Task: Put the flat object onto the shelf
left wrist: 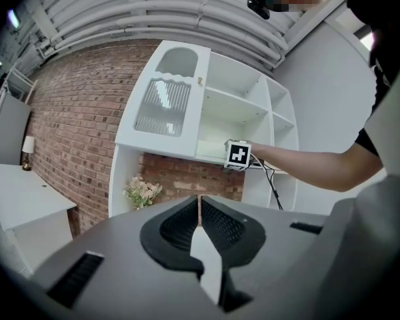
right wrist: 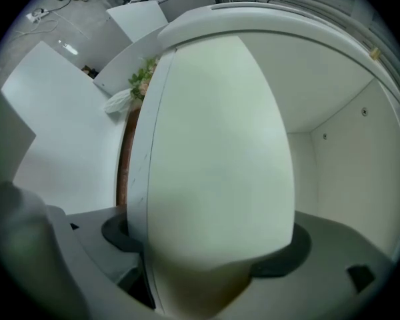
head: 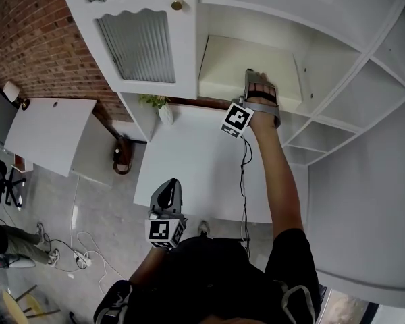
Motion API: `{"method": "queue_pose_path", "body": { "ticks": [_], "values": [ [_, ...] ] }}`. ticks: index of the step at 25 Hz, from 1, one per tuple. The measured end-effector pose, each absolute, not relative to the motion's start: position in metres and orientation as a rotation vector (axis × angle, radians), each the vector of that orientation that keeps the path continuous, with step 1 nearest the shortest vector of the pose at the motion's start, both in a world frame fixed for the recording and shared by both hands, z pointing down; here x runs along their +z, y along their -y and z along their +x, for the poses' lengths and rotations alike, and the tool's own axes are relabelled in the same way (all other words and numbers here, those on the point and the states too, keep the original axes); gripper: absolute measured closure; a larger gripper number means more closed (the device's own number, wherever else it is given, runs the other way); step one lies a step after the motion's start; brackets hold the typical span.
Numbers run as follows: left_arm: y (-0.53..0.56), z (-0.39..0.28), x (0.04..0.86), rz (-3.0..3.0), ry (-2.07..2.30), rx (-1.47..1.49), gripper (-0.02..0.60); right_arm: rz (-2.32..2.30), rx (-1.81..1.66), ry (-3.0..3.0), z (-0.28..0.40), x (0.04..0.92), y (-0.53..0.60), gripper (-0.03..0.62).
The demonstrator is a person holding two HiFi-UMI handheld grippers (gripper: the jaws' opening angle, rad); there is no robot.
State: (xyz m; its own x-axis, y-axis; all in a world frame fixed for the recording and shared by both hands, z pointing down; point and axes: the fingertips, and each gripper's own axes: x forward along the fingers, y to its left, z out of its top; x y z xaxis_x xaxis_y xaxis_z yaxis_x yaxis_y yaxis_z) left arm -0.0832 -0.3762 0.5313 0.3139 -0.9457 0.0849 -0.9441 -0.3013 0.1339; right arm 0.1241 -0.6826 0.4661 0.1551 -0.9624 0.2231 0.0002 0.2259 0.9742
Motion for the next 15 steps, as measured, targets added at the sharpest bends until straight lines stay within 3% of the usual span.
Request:
{"method": "queue_pose_path", "body": {
  "ticks": [15],
  "values": [
    [0.340, -0.105, 0.521, 2.407, 1.797, 0.008, 0.560, 1.121, -0.996, 1.113, 0.127, 0.459, 0.676, 0.163]
  ]
}}
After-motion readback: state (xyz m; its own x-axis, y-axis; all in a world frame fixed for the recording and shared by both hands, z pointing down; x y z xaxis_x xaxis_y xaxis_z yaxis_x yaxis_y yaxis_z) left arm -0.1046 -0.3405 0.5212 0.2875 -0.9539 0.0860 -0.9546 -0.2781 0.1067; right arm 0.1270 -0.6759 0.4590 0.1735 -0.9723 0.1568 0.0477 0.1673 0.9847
